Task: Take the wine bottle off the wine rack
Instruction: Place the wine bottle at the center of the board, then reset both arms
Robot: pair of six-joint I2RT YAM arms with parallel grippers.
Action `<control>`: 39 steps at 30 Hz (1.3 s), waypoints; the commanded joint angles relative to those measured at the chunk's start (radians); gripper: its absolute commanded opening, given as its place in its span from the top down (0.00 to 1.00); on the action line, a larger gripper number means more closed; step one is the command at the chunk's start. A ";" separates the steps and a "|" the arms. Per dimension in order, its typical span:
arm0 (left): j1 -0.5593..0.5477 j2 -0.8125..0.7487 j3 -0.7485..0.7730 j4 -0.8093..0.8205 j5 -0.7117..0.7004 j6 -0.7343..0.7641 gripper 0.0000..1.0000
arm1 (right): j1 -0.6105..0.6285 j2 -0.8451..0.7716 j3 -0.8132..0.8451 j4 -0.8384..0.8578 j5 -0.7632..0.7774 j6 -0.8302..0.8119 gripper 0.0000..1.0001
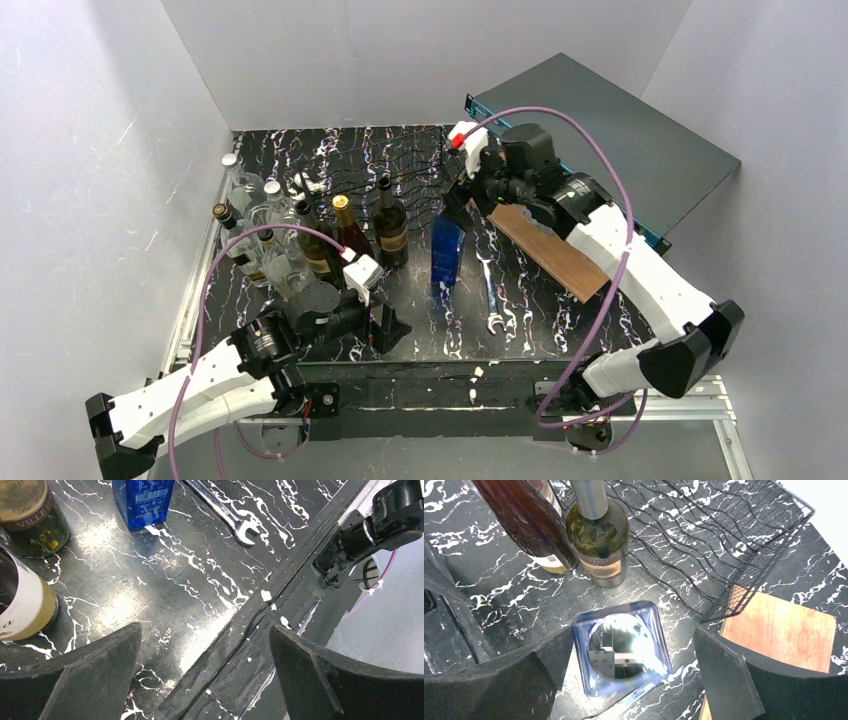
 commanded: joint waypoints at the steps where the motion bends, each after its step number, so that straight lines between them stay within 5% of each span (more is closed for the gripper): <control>1: -0.003 -0.012 0.076 -0.056 0.000 0.000 0.02 | -0.047 -0.092 0.075 -0.028 -0.099 -0.017 0.02; 7: -0.003 0.004 0.227 -0.227 -0.074 -0.013 0.02 | -0.180 -0.232 0.019 -0.104 -0.297 -0.113 0.02; 14: -0.001 0.062 0.439 -0.404 -0.233 0.031 0.02 | -0.346 -0.369 -0.081 -0.103 -0.236 -0.079 0.02; 24: 0.035 0.165 0.666 -0.433 -0.405 0.192 0.02 | -0.458 -0.419 -0.090 -0.115 -0.276 -0.062 0.02; 39: 0.340 0.295 0.822 -0.356 -0.240 0.233 0.02 | -0.508 -0.435 -0.106 -0.002 -0.019 0.159 0.02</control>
